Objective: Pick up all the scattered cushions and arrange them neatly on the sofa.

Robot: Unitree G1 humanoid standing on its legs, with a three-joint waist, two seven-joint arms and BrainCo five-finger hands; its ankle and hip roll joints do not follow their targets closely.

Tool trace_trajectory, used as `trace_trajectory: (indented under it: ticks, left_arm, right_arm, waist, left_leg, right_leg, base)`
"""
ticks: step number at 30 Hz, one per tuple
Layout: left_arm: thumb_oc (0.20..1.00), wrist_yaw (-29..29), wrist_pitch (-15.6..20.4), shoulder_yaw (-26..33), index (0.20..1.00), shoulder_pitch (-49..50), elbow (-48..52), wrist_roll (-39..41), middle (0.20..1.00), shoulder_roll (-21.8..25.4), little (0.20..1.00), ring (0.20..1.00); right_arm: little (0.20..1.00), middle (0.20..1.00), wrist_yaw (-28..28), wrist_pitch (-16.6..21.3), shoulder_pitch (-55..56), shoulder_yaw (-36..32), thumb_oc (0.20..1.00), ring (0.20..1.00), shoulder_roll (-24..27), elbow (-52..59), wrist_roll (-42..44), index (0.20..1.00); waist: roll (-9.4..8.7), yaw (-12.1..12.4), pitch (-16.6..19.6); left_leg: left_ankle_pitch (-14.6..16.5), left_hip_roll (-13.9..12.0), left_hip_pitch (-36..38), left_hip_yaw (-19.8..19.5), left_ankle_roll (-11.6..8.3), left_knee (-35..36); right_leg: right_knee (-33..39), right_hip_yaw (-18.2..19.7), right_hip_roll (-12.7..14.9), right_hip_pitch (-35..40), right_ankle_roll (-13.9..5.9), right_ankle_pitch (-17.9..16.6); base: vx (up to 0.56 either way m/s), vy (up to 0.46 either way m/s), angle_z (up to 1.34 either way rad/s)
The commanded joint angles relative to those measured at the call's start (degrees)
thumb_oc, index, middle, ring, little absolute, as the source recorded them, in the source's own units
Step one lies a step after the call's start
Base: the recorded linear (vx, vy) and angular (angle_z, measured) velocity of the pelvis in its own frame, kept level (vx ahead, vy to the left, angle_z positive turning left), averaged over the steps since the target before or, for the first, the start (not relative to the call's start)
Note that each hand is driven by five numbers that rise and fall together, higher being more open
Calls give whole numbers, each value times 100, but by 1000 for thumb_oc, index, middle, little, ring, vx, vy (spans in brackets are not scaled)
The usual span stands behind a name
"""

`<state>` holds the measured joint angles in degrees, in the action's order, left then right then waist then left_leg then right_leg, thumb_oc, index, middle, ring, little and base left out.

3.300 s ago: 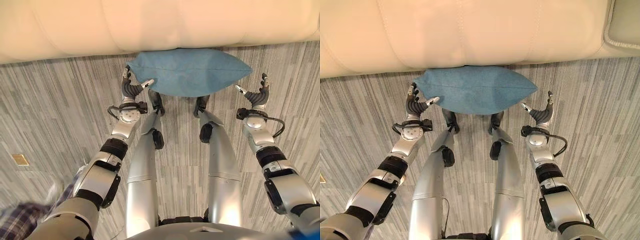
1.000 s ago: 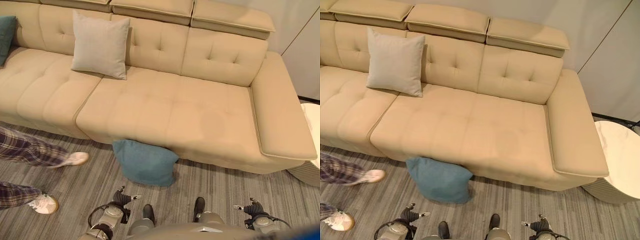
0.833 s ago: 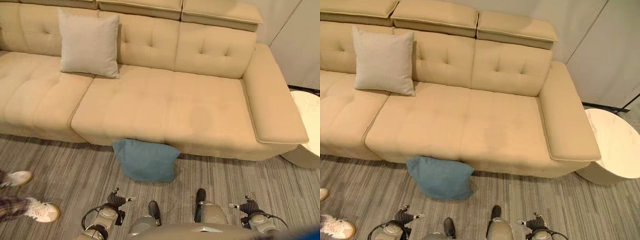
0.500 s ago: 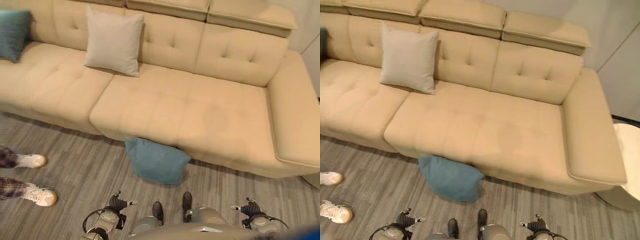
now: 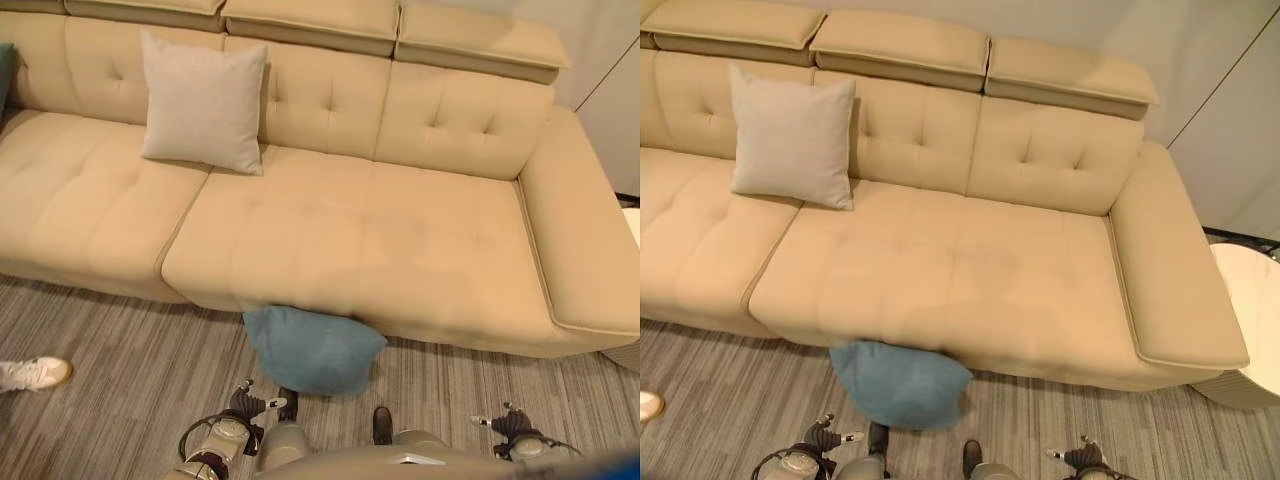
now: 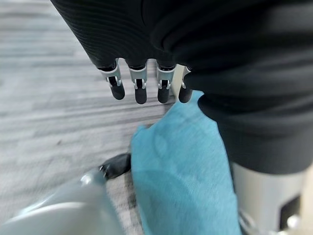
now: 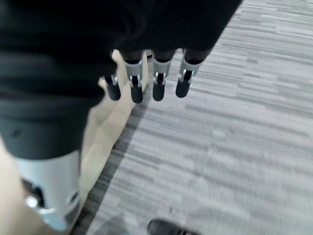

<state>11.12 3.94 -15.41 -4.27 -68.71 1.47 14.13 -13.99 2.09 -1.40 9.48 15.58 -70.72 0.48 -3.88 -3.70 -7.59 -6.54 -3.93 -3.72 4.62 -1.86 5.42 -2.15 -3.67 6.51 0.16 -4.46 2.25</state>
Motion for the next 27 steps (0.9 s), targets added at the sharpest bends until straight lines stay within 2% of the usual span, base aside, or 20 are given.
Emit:
trace_trajectory:
  ticks: [1, 4, 7, 8, 9, 11, 12, 15, 17, 19, 20, 21, 22, 26, 27]
  left_arm:
    - [1000, 55, 70, -4, 1000, -117, 123, -55, 1000, 195, 1000, 1000]
    - [1000, 136, 71, 87, 1000, -132, 140, -15, 1000, 279, 1000, 1000]
    - [1000, 144, 91, 175, 1000, -114, 128, 7, 1000, 357, 1000, 1000]
    - [1000, 133, 111, 220, 1000, -109, 165, 33, 1000, 396, 1000, 1000]
    - [1000, 121, 129, 252, 1000, -92, 151, 44, 1000, 407, 1000, 1000]
    - [1000, 107, 132, 231, 1000, -89, 140, 13, 1000, 387, 1000, 1000]
    - [1000, 86, 148, 176, 1000, -109, 152, -24, 1000, 345, 1000, 1000]
    - [1000, 43, 166, 117, 1000, -146, 201, -11, 1000, 281, 1000, 1000]
    - [1000, 3, 159, 13, 1000, -199, 235, -58, 1000, 227, 1000, 1000]
    - [1000, -11, 151, -39, 1000, -244, 261, 17, 1000, 163, 1000, 1000]
    - [1000, -11, 151, -39, 1000, -244, 261, 17, 1000, 162, 1000, 1000]
    - [1000, -8, 130, -22, 1000, -240, 261, 56, 1000, 130, 1000, 1000]
    - [1000, -6, 128, -27, 1000, -231, 257, 54, 1000, 125, 1000, 1000]
    - [1000, 6, 104, -86, 1000, -256, 215, 42, 1000, 81, 1000, 1000]
    - [1000, 3, 93, -75, 1000, -267, 201, 16, 1000, 88, 1000, 1000]
  right_arm:
    - [1000, 1000, -81, -9, -287, 88, 1000, 1000, 60, 77, 50, 1000]
    - [1000, 1000, -114, -25, -405, 152, 1000, 1000, 49, 160, 2, 1000]
    - [1000, 1000, -138, 19, -471, 241, 1000, 1000, 47, 224, -80, 1000]
    - [1000, 1000, -137, 69, -482, 260, 1000, 1000, 66, 238, -43, 1000]
    - [1000, 1000, -150, 71, -485, 282, 1000, 1000, 68, 217, -62, 1000]
    - [1000, 1000, -165, 82, -481, 291, 1000, 1000, 69, 215, -70, 1000]
    - [1000, 1000, -178, 104, -459, 263, 1000, 1000, 93, 207, -44, 1000]
    - [1000, 1000, -225, 105, -374, 146, 1000, 1000, 184, 226, 34, 1000]
    - [1000, 1000, -237, 100, -351, 81, 1000, 1000, 243, 227, 90, 1000]
    - [1000, 1000, -235, 109, -384, 122, 1000, 1000, 272, 190, 124, 1000]
    - [1000, 1000, -235, 110, -384, 123, 1000, 1000, 273, 190, 124, 1000]
    - [1000, 1000, -234, 99, -385, 127, 1000, 1000, 274, 179, 116, 1000]
    - [1000, 1000, -222, 98, -391, 150, 1000, 1000, 263, 192, 114, 1000]
    - [1000, 1000, -212, 84, -390, 140, 1000, 1000, 258, 195, 99, 1000]
    - [1000, 1000, -190, 56, -370, 131, 1000, 1000, 240, 183, 52, 1000]
  waist:
    - [-7, 59, -20]
    - [56, 134, -108]
    - [110, 268, -170]
    - [121, 213, -147]
    - [90, 294, -126]
    - [80, 286, -104]
    - [70, 221, -76]
    - [71, 168, -98]
    - [53, 94, -150]
    - [-11, 99, -203]
    - [-8, 95, -203]
    - [-66, 66, -173]
    - [-66, 77, -153]
    - [-40, 71, -123]
    - [21, 60, -88]
  left_leg:
    - [716, 138, -207, 212, -45, -597]
    - [742, 181, -152, 426, 61, -511]
    - [741, 210, -61, 605, 100, -419]
    - [654, 316, 19, 599, 131, -301]
    - [645, 388, 65, 701, 113, -169]
    - [618, 400, 59, 712, 81, -145]
    - [591, 443, 44, 680, 44, -150]
    - [628, 447, -100, 728, -56, -387]
    - [692, 377, -354, 776, -146, -894]
    - [909, 311, -601, 562, -167, -1448]
    - [914, 309, -605, 557, -168, -1457]
    - [950, 127, -635, 574, -175, -1582]
    - [956, 64, -575, 543, -186, -1499]
    - [891, 86, -517, 358, -188, -1243]
    - [867, 122, -352, 404, -160, -890]
  right_leg:
    - [-600, -12, 167, -501, -407, -114]
    - [-1050, -188, 337, -853, -488, -365]
    - [-1208, -772, 441, -905, -440, -324]
    - [-1272, -578, -91, -1004, -381, -124]
    - [-957, -961, -124, -867, -306, -33]
    - [-736, -1061, -164, -747, -247, 44]
    - [-412, -773, -346, -619, -196, 40]
    - [-121, -822, -336, -472, -169, -45]
    - [3, -913, -273, -413, -129, -80]
    - [48, -926, -187, -403, -85, -151]
    - [49, -931, -189, -402, -85, -151]
    - [117, -917, -109, -375, -113, -195]
    - [156, -902, -99, -383, -131, -218]
    - [166, -893, -72, -388, -161, -221]
    - [121, -866, -83, -425, -179, -217]
  base:
    - [23, 234, -47]
    - [-6, 217, -48]
    - [11, 165, -69]
    - [22, 109, -44]
    - [19, 76, -10]
    - [2, -33, -5]
    - [2, -87, -12]
    - [-38, -62, 43]
    - [-89, -12, 68]
    - [-114, 18, 64]
    - [-85, 71, 18]
    - [-19, 103, -3]
    - [-18, 102, 7]
    - [32, 140, 1]
    - [38, 175, -5]
